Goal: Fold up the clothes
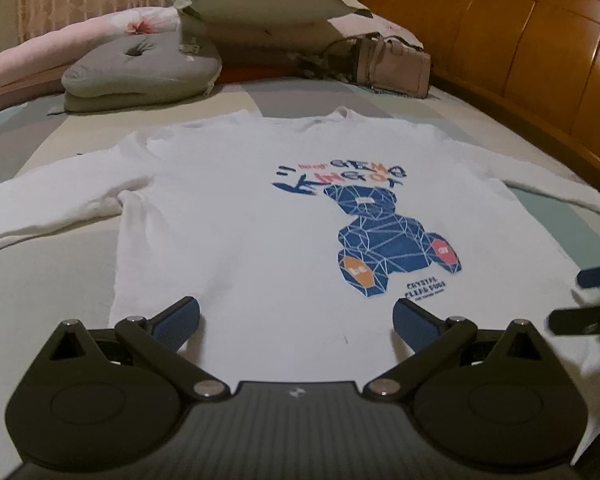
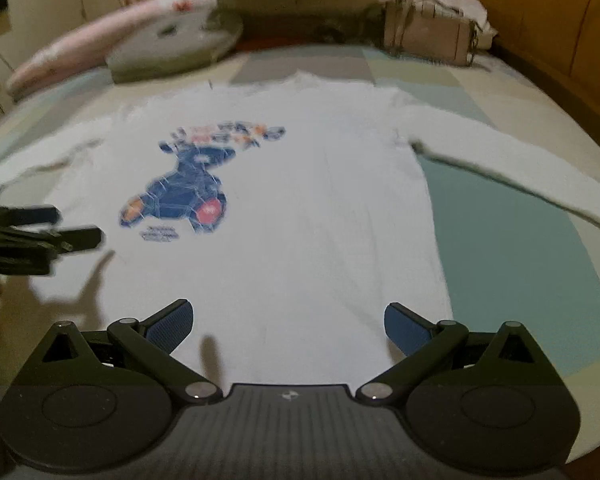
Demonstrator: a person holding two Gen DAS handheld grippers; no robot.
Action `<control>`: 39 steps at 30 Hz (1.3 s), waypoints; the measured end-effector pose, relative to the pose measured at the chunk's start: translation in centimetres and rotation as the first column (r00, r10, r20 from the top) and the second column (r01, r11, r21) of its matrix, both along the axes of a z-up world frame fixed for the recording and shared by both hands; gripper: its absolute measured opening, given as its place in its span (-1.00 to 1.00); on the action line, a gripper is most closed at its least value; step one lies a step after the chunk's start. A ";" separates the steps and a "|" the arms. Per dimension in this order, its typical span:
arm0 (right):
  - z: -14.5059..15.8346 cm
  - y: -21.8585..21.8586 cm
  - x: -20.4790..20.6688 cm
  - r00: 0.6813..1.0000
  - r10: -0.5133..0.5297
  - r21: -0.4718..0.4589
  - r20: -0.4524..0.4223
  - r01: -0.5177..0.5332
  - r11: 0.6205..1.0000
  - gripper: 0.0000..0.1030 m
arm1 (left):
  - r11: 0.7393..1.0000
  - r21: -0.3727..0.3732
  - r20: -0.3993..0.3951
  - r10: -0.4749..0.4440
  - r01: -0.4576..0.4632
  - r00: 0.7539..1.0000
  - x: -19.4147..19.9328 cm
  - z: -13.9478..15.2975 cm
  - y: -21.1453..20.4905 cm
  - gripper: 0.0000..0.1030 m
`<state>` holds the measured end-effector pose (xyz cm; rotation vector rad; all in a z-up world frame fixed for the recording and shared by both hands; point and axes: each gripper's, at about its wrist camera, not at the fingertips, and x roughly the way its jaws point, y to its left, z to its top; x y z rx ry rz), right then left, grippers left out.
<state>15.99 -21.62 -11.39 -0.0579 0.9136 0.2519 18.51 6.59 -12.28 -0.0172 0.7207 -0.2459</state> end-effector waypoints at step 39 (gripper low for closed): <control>-1.1 3.0 -1.8 0.999 -0.050 -0.037 -0.013 0.050 0.998 1.00 | 0.994 0.111 -0.018 -0.020 0.022 1.000 -0.5 -0.2 -0.1 0.98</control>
